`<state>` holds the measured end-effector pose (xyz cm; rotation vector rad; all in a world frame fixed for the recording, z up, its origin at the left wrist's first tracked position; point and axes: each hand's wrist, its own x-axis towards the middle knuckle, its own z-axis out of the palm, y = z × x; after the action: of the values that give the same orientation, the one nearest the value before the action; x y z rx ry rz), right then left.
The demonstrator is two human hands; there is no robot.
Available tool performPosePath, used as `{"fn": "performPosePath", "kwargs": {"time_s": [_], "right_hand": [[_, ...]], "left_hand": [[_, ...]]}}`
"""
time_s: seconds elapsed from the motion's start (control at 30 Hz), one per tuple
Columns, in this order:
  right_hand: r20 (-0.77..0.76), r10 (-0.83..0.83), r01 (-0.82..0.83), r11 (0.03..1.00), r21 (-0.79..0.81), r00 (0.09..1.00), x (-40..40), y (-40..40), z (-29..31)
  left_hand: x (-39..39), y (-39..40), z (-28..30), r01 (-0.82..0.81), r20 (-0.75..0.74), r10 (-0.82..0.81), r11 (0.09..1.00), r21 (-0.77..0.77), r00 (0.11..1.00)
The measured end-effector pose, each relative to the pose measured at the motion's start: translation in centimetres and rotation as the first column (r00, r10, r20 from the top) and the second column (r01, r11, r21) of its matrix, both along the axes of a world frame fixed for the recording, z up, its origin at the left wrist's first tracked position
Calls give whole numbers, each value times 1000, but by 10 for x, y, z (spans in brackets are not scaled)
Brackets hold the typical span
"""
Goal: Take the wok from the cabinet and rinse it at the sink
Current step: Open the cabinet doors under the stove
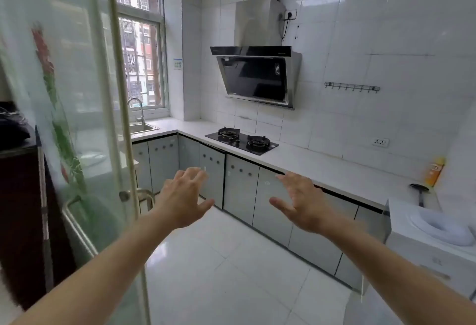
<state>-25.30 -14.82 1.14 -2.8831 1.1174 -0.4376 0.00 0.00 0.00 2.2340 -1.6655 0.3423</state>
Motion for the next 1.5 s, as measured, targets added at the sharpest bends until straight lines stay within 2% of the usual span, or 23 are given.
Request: {"fn": "performPosePath", "kwargs": {"time_s": [0.27, 0.53, 0.8, 1.17, 1.5], "right_hand": [[122, 11, -16, 999, 37, 992, 11, -122, -13], [109, -6, 1, 999, 52, 994, 13, -209, -10], [57, -77, 71, 992, 100, 995, 38, -277, -13], [35, -151, 147, 984, 105, 988, 145, -383, -5], [69, -62, 53, 991, 124, 996, 265, -441, -14]], "left_hand": [[1, -116, 0, -74, -19, 74, 997, 9, 997], [5, -216, 1, -87, -32, 89, 995, 54, 996], [32, -318, -13, -9, -70, 13, 998, 59, 997], [156, -446, -10, 42, -104, -42, 999, 2, 994], [260, -479, -11, -38, -105, 38, 999, -3, 994]]}}
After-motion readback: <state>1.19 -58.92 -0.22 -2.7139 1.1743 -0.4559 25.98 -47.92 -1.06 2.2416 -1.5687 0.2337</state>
